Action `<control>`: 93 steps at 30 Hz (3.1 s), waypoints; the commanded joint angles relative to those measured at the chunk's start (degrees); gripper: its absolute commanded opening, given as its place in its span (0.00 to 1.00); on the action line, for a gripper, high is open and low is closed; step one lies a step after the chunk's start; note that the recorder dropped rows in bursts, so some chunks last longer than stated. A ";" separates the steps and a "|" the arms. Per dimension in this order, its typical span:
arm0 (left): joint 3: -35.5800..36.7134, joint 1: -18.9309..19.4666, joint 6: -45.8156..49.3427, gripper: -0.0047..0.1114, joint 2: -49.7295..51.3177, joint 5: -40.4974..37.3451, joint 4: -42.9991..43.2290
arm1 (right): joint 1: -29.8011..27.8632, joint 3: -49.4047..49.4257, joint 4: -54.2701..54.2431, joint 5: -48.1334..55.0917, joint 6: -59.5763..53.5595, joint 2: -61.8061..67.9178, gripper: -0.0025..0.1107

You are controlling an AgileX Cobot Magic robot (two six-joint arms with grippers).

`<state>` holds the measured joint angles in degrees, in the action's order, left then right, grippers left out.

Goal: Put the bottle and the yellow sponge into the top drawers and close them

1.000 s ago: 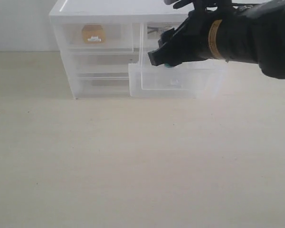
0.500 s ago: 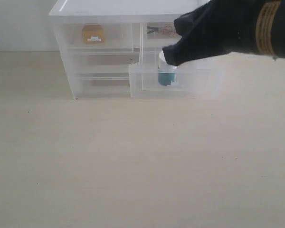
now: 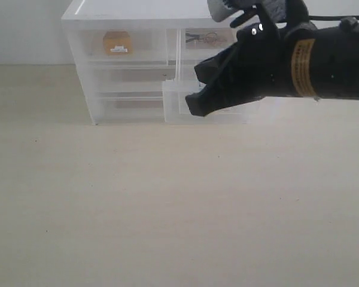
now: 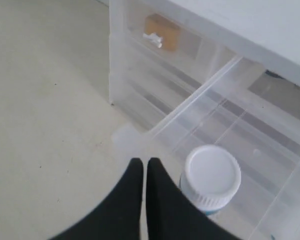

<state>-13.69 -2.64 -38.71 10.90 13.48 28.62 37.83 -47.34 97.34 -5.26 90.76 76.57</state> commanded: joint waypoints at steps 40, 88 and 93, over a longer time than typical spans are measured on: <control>0.20 0.13 -0.21 0.07 -0.17 -0.40 -0.37 | -0.13 -1.31 -3.75 8.48 -1.34 4.17 0.05; 0.20 0.13 -0.21 0.07 -0.17 -1.07 -0.37 | -1.26 -11.41 -26.60 18.61 -16.45 4.61 0.20; 0.20 0.13 -0.21 0.07 -0.17 -1.19 -0.37 | -1.23 -9.85 -37.83 23.83 -28.08 5.29 0.40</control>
<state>-13.69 -2.64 -38.71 10.90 12.67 28.62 36.81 -57.71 66.11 14.44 69.46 81.75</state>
